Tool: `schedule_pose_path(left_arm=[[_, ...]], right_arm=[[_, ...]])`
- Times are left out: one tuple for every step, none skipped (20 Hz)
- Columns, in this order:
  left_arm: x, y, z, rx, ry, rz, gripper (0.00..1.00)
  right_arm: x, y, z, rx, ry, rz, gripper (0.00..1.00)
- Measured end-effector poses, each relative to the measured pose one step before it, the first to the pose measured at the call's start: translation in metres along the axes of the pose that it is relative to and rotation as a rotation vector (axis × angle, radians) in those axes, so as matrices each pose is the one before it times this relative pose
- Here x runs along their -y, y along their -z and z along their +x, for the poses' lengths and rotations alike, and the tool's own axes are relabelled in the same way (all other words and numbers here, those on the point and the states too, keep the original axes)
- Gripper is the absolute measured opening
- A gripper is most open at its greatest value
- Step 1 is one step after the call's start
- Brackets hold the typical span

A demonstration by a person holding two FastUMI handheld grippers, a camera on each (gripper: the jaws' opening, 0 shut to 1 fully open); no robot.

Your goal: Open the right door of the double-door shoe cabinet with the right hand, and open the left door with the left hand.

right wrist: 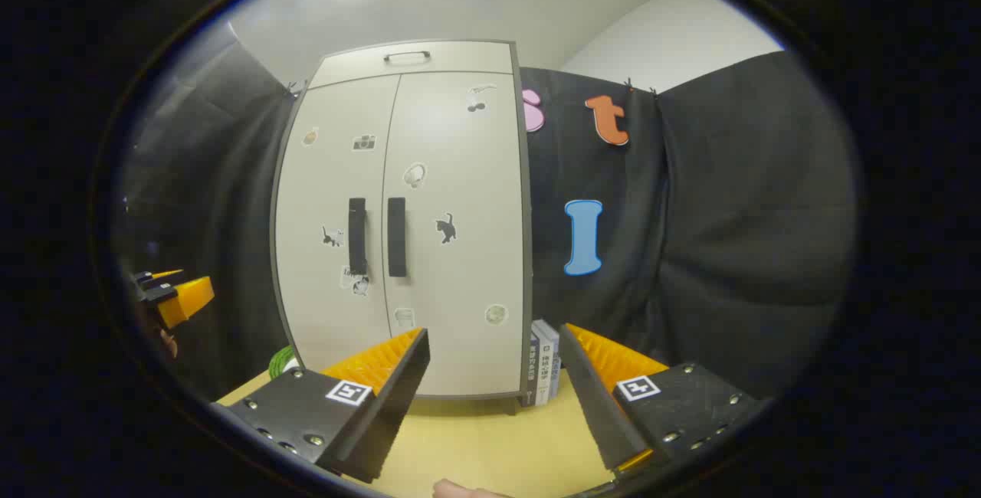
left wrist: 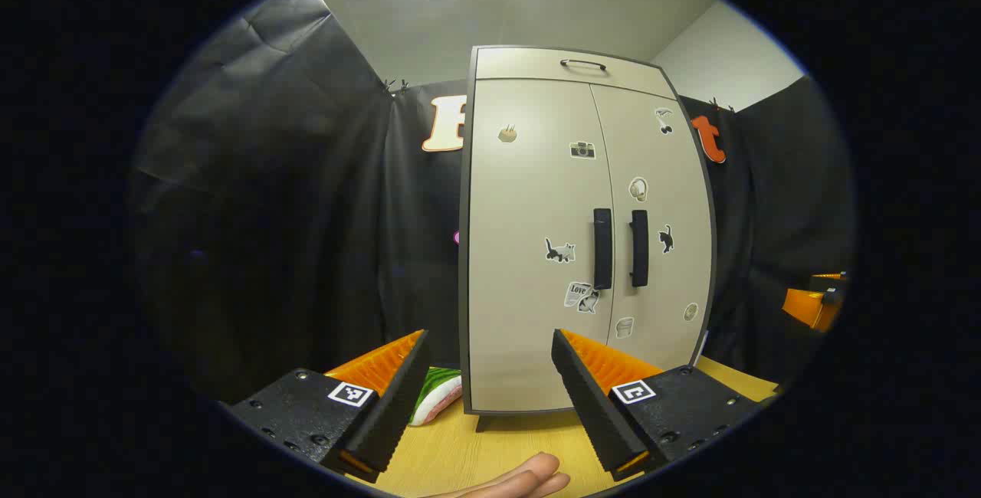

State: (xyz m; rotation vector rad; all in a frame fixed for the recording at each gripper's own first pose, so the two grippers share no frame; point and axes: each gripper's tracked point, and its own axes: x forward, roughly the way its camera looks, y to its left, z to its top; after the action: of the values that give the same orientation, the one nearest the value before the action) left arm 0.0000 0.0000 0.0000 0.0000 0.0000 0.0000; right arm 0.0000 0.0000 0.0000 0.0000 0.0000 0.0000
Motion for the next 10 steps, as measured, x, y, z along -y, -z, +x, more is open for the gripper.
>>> schedule_pose_path(left_arm=[[0.0009, 0.00064, -0.00091, -0.00286, 0.00288, -0.00161, 0.97], [0.00047, -0.00041, -0.00024, -0.00122, 0.00178, -0.00167, 0.97], [0.0009, 0.00151, -0.00158, -0.00183, 0.00143, 0.00018, 0.97], [0.00129, 0.00104, -0.00059, -0.00024, 0.00026, 0.00211, 0.97], [0.00037, 0.00032, -0.00072, 0.00194, 0.00009, 0.00301, 0.97], [-0.00013, 0.00063, -0.00045, 0.00087, -0.00095, 0.00204, 0.98], [0.00025, 0.00031, 0.00084, 0.00124, -0.00273, -0.00082, 0.97], [0.00143, -0.00008, 0.00125, -0.00284, 0.00096, 0.0013, 0.97], [0.00286, 0.00075, -0.00025, 0.00058, 0.00269, 0.00294, 0.97], [0.00152, -0.00037, -0.00023, 0.0041, 0.0008, 0.00248, 0.98]], right_arm=[[0.00212, 0.00045, -0.00068, -0.00084, 0.00497, 0.00113, 1.0], [0.00134, -0.00059, 0.00017, 0.00096, 0.00109, 0.00397, 1.0], [0.00005, 0.00007, 0.00051, 0.00192, -0.00131, 0.00226, 1.0], [0.00081, -0.00008, 0.00011, -0.00061, 0.00117, 0.00028, 1.0], [0.00124, 0.00064, -0.00087, -0.00028, 0.0021, 0.00012, 1.0], [0.00172, -0.00011, 0.0002, -0.00033, 0.00056, -0.0001, 1.0], [0.00142, 0.00107, 0.0003, -0.00118, -0.00081, 0.00166, 1.0], [0.00102, 0.00016, -0.00009, -0.00134, 0.00092, 0.00391, 1.0], [0.00115, 0.0004, 0.00138, -0.00166, 0.00031, 0.00287, 1.0], [0.00083, -0.00056, 0.00128, -0.00042, 0.00182, 0.00179, 1.0]])
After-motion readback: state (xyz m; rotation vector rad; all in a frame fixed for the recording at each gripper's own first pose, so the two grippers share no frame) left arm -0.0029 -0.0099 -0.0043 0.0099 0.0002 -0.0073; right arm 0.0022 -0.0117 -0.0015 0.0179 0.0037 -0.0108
